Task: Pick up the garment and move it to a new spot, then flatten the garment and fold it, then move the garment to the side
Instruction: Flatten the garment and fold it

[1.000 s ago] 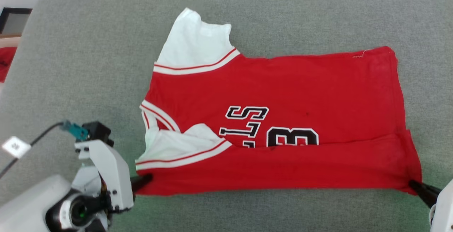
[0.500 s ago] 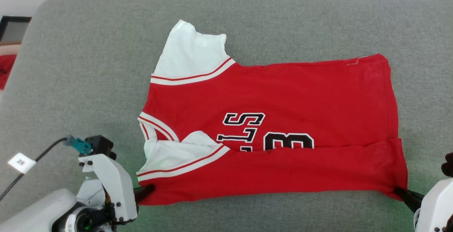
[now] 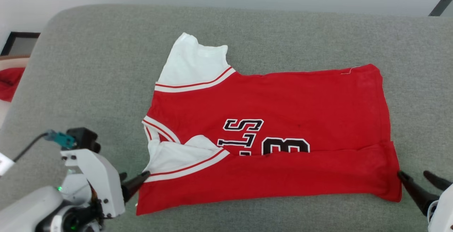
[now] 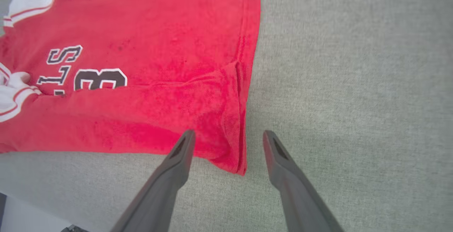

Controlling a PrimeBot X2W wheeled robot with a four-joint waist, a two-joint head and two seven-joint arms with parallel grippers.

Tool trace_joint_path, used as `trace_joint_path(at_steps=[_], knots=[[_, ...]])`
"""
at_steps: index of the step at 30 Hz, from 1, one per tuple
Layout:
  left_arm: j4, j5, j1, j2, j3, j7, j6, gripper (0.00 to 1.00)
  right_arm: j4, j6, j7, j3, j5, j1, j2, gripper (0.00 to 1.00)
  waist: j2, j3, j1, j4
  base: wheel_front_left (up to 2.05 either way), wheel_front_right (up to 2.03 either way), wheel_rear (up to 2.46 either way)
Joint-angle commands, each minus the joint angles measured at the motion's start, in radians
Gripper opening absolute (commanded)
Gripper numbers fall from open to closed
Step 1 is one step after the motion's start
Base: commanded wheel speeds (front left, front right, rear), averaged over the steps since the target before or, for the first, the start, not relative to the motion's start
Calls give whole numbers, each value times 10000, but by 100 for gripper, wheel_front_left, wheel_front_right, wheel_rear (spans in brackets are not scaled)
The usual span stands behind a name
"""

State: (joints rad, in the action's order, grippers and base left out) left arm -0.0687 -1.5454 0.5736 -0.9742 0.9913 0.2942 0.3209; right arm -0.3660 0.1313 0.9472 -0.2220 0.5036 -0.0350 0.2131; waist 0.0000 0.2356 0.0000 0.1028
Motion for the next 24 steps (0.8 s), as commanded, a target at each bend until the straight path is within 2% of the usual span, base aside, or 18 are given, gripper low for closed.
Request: trace_joint_path(at_steps=[1, 8, 13, 19, 24], knots=[[-167, 75, 45, -142, -98, -70, 120, 100, -173, -11, -164, -73, 35, -51, -77, 100, 0, -32, 0, -54, 0, 0, 0], [-840, 650, 906, -737, -696, -423, 510, 100, -987, -11, -1954, -16, -326, 607, -191, 100, 0, 151, 0, -370, 0, 0, 0], [-531, 1487, 2080, -622, -1063, -648, 459, 100, -1055, -11, -3911, 379, -740, 1296, -105, 100, 0, 412, 0, -783, 0, 0, 0], [668, 2632, 3683, -31, -1188, -915, -262, 100, -775, -11, -6189, 965, -1229, 2021, 69, 100, 0, 917, 0, -1389, 0, 0, 0], [1994, 3093, 4809, 495, -1186, -762, -963, 100, -492, -11, -7429, 1332, -1398, 2511, 134, 100, 0, 1478, 0, -1893, 0, 0, 0]])
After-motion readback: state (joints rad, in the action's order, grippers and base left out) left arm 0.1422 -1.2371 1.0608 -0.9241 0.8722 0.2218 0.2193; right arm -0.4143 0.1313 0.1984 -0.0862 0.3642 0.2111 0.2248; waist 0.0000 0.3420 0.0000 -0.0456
